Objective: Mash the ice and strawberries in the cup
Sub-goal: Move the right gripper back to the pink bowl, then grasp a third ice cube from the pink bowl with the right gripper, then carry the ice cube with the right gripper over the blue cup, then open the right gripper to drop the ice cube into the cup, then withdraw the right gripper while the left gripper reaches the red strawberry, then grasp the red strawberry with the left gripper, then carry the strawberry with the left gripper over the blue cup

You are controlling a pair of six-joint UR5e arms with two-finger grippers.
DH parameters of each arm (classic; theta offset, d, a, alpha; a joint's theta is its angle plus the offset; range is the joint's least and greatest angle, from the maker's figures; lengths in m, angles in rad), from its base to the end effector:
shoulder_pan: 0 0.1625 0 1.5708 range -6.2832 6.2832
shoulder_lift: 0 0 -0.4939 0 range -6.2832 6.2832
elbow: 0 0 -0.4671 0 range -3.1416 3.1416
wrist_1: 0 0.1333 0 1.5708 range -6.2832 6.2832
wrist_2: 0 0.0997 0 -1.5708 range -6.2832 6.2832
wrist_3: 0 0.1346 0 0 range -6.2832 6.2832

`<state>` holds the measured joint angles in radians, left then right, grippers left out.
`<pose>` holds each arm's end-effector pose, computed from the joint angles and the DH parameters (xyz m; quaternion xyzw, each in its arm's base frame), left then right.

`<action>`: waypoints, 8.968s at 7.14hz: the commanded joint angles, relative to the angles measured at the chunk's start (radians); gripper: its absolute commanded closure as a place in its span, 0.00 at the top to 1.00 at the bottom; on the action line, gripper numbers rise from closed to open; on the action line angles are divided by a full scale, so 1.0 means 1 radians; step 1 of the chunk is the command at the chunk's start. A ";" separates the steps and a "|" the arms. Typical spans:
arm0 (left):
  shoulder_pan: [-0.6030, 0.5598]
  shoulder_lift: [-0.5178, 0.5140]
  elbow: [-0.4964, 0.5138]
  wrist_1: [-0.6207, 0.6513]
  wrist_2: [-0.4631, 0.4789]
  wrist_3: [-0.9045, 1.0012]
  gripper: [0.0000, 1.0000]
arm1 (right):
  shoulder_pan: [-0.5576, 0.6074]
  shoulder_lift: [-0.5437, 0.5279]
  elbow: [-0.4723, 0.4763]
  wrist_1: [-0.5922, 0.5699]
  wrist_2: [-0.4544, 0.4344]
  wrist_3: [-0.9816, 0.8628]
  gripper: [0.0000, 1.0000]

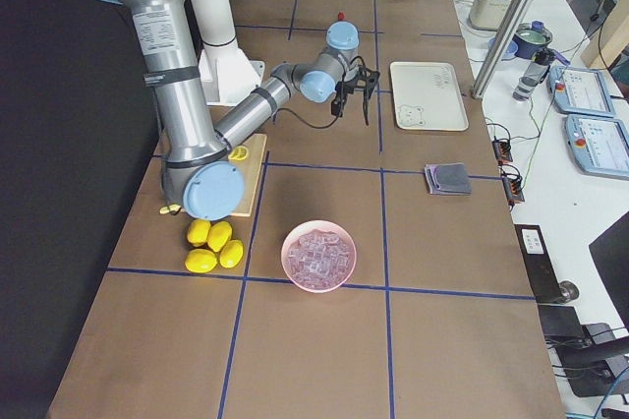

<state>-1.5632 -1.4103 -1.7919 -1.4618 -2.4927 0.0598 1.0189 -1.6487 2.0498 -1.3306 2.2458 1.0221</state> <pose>-0.0224 -0.4831 0.7078 -0.0101 0.4451 0.0194 0.8952 -0.2383 -0.4808 0.4971 -0.0126 -0.4325 0.1071 0.8952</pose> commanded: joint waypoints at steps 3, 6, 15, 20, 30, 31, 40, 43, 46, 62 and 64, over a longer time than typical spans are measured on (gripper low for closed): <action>0.000 0.014 -0.020 0.000 0.000 -0.002 1.00 | 0.274 -0.220 -0.155 0.001 0.035 -0.566 1.00; 0.000 0.016 -0.027 -0.002 -0.002 -0.002 1.00 | 0.274 -0.232 -0.343 0.203 0.034 -0.557 0.99; 0.000 0.017 -0.032 -0.002 0.000 -0.002 1.00 | 0.268 -0.191 -0.419 0.238 0.034 -0.439 0.77; 0.000 0.017 -0.033 -0.002 -0.002 -0.002 1.00 | 0.270 -0.195 -0.410 0.243 0.041 -0.445 0.00; 0.000 0.033 -0.058 -0.002 -0.043 -0.006 1.00 | -0.374 0.558 -0.127 0.017 -0.214 0.893 0.00; 0.000 0.033 -0.060 -0.002 -0.043 -0.006 1.00 | -0.445 0.675 -0.219 -0.004 -0.318 0.947 0.01; 0.005 0.031 -0.061 -0.006 -0.044 -0.006 1.00 | -0.496 0.747 -0.315 0.004 -0.394 0.970 0.99; 0.197 0.019 -0.058 -0.237 -0.038 -0.286 1.00 | -0.290 0.455 -0.089 -0.004 -0.151 0.785 0.99; 0.586 -0.059 -0.041 -0.546 0.251 -0.842 1.00 | -0.105 0.226 -0.046 0.007 -0.008 0.442 0.99; 0.813 -0.188 0.051 -0.569 0.522 -0.994 0.00 | -0.095 0.211 -0.034 0.008 -0.009 0.418 0.99; 0.813 -0.298 0.028 -0.566 0.518 -1.070 0.00 | -0.092 0.210 -0.028 0.007 -0.009 0.418 0.99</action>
<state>-0.7506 -1.6444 -1.7496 -2.0296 -1.9718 -0.9546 0.9245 -1.4384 2.0189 -1.3233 2.2365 1.4404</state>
